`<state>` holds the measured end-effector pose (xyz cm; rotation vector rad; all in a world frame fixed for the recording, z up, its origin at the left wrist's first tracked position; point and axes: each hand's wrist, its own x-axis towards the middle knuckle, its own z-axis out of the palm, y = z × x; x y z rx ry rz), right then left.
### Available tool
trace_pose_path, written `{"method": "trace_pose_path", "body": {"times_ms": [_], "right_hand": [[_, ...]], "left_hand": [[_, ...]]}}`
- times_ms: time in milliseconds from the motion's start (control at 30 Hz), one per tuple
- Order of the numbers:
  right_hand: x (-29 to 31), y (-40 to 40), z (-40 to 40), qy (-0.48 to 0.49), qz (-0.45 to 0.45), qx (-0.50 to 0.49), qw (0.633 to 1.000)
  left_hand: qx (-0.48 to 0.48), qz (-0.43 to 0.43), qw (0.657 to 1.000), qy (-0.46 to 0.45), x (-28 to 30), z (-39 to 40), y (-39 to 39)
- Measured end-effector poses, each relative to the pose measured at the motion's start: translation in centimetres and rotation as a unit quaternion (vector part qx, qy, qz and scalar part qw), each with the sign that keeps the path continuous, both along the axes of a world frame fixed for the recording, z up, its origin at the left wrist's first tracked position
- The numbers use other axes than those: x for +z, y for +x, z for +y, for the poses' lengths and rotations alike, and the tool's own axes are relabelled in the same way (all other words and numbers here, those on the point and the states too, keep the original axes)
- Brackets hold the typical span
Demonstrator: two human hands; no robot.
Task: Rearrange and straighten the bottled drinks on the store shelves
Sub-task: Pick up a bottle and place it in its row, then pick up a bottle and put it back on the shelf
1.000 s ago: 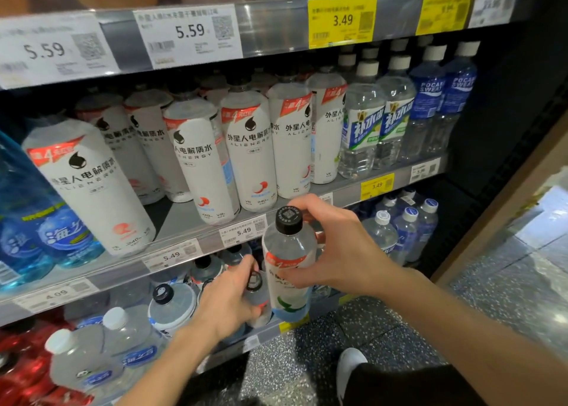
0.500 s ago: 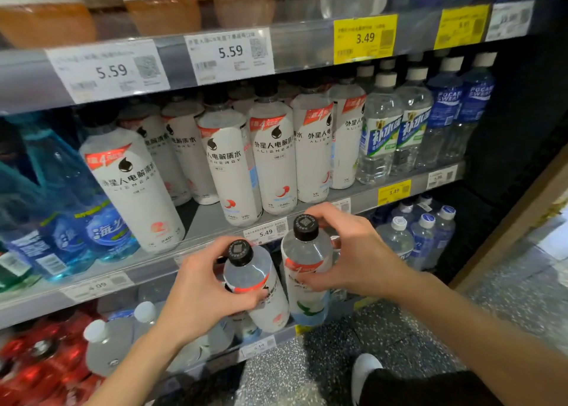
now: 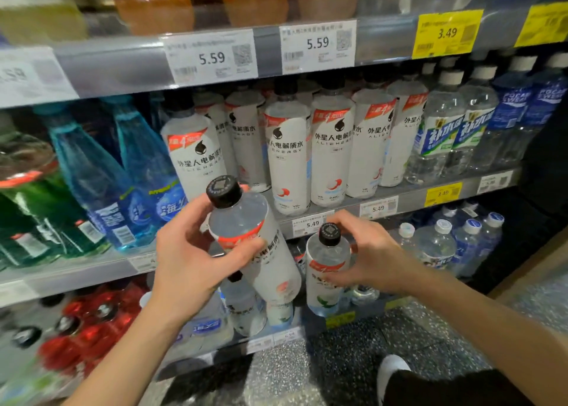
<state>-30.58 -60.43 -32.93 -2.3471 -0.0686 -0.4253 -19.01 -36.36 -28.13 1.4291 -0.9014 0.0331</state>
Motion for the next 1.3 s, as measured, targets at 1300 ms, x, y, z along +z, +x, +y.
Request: {"method": "trace_pose_path", "body": {"times_ms": [1300], "right_hand": [[-10.7,6.0,1.8,-0.250,0.248,-0.058,0.934]], "left_hand": [[0.028,-0.037,0.999,0.014,1.3,2.0,0.2]]}}
